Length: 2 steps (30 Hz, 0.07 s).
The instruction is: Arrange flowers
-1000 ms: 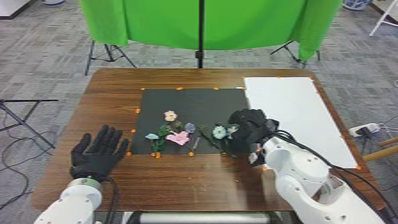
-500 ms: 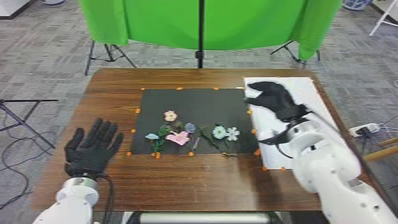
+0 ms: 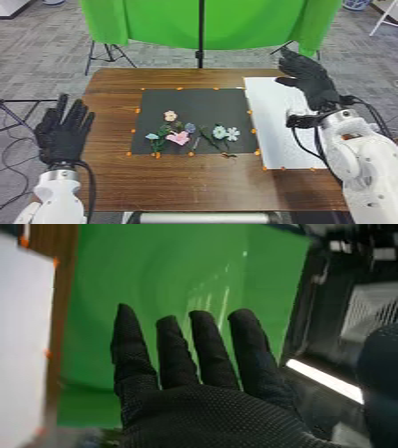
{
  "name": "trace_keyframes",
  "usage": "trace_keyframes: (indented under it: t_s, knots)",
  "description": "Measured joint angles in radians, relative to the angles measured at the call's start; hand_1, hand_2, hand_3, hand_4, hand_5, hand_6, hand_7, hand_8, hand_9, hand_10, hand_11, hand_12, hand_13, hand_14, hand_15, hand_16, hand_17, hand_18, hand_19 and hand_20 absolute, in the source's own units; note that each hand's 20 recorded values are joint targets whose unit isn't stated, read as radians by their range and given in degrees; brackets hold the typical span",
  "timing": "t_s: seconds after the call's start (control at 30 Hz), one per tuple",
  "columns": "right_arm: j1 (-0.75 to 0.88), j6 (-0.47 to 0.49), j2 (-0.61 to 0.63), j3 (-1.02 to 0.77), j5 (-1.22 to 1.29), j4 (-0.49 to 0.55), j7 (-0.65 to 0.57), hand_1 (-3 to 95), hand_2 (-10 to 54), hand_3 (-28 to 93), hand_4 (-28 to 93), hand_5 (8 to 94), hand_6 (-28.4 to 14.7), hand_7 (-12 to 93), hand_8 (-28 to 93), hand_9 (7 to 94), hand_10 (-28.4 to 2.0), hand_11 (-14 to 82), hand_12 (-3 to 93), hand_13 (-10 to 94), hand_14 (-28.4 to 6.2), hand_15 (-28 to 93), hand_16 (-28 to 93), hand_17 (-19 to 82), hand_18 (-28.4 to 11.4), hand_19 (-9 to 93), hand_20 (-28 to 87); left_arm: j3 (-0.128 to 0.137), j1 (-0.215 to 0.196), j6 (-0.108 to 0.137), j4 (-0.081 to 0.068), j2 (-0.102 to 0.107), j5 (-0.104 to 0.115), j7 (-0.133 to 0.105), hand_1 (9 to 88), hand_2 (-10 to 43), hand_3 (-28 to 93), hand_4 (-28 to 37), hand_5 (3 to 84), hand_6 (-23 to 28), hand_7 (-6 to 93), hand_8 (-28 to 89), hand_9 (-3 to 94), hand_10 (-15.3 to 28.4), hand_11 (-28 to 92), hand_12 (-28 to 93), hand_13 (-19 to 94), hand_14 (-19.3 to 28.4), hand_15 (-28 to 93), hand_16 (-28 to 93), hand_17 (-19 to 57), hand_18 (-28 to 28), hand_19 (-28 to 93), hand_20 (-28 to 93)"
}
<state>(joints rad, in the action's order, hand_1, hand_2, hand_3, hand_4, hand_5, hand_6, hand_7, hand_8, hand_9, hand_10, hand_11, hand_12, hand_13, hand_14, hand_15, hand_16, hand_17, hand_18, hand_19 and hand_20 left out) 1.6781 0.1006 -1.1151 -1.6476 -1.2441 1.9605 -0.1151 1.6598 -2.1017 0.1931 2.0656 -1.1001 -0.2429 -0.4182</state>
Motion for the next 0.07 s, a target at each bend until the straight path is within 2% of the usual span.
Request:
trace_keyframes:
  t_s: [0.07]
  knots:
    - [0.023,0.015,-0.016,-0.026,0.08,0.011,-0.006,3.3,5.9,81,-28,31.1,-12.2,-1,-10,33.2,-15.7,1.5,7.2,23,-10.8,2,12,13,-12.2,17,14,0.002,0.0,-0.001,0.002,0.0,0.028,-0.02,20.1,10.8,80,-28.3,31.1,4.6,3.6,-10,27.9,11.4,10,6,13,5.1,8,-7,-5.9,7.6,22,9]
